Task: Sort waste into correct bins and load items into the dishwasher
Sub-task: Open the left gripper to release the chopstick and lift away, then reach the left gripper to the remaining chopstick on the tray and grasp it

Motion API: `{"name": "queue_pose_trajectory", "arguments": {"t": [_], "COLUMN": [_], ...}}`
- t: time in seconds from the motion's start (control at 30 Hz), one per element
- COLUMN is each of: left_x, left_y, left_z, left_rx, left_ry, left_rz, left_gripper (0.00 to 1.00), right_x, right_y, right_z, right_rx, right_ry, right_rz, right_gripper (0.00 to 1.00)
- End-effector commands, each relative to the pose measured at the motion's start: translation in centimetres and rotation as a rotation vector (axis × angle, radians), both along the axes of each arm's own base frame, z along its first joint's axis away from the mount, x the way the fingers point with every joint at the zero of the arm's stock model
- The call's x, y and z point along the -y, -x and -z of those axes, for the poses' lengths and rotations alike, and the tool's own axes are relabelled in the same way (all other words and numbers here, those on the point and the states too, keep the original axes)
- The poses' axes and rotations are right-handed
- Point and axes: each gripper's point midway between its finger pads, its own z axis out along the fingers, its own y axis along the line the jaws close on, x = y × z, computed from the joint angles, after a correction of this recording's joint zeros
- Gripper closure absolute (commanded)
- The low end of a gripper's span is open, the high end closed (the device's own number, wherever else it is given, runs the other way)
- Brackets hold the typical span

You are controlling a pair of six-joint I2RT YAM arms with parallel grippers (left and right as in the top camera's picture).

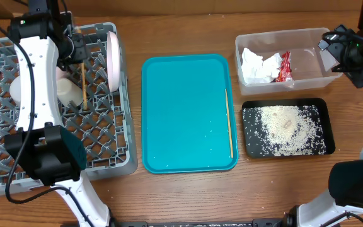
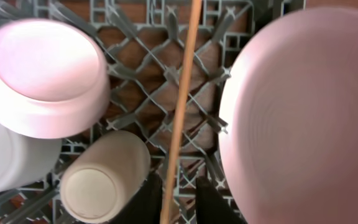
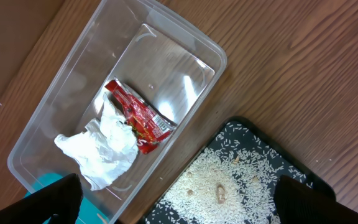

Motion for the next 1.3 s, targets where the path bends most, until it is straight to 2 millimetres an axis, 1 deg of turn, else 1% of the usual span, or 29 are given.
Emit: {"name": "queue_pose_trajectory", "arguments": {"t": [0.0,0.07,0.17,0.27,0.4,0.43,0.5,0.6,0.73,0.83,0.87,0.9,0.97,1.03,1.1,1.13,1.17,1.23,1.27], "left_x": [0.7,0.7,0.8,1.1,2.8,3.7,4.5,5.5,6.3,7.6,8.3,9.4,12.2,14.6,17.1,18.3,19.7,22.3,23.5], "left_y": [0.1,0.2,0.3,0.3,0.4,0.7,1.3,2.1,3.0,3.9,3.9,4.0,4.6,5.3,5.9,6.2,6.6,7.4,7.8], "left_z": [2.7,3.7,4.3,4.2,3.5,2.8,1.6,-0.8,-4.7,-7.7,-8.9,-9.9,-11.7,-12.9,-13.5,-13.6,-13.5,-12.9,-12.4], "left_rx": [-0.072,-0.099,-0.117,-0.109,-0.102,-0.107,-0.116,-0.112,-0.075,-0.032,0.000,0.025,0.057,0.072,0.070,0.064,0.053,0.029,0.016], "left_ry": [0.031,0.040,0.054,0.084,0.175,0.223,0.263,0.285,0.285,0.314,0.335,0.374,0.471,0.531,0.555,0.555,0.541,0.481,0.430], "left_rz": [0.042,0.030,0.003,-0.031,0.000,0.015,0.031,0.078,0.079,0.090,0.109,0.133,0.205,0.266,0.327,0.357,0.392,0.451,0.480], "left_gripper": [0.79,0.80,0.80,0.83,0.81,0.80,0.78,0.81,0.84,0.82,0.80,0.77,0.71,0.69,0.64,0.56,0.39,0.00,0.00], "right_x": [0.1,0.2,0.1,0.1,0.1,0.1,0.2,0.1,0.2,0.2,0.1,0.1,0.2,0.2,0.1,0.2,0.1,0.1,0.2], "right_y": [0.2,0.2,0.2,0.2,0.2,0.2,0.2,0.2,0.2,0.2,0.2,0.2,0.2,0.2,0.2,0.2,0.1,0.2,0.2], "right_z": [-1.9,-1.9,-1.9,-1.9,-1.9,-1.9,-1.9,-1.9,-1.9,-1.9,-1.9,-1.9,-1.9,-1.9,-1.9,-1.9,-1.9,-1.9,-1.9], "right_rx": [0.052,0.052,0.052,0.052,0.052,0.052,0.052,0.052,0.052,0.052,0.052,0.052,0.052,0.052,0.052,0.052,0.053,0.052,0.052], "right_ry": [0.012,0.013,0.012,0.012,0.012,0.012,0.013,0.012,0.013,0.013,0.012,0.012,0.013,0.013,0.012,0.013,0.012,0.012,0.013], "right_rz": [0.007,0.007,0.007,0.007,0.007,0.007,0.007,0.007,0.007,0.007,0.007,0.007,0.007,0.007,0.007,0.007,0.007,0.007,0.007], "right_gripper": [0.00,0.00,0.00,0.00,0.00,0.00,0.00,0.00,0.00,0.00,0.00,0.00,0.00,0.00,0.00,0.00,0.00,0.00,0.00]}}
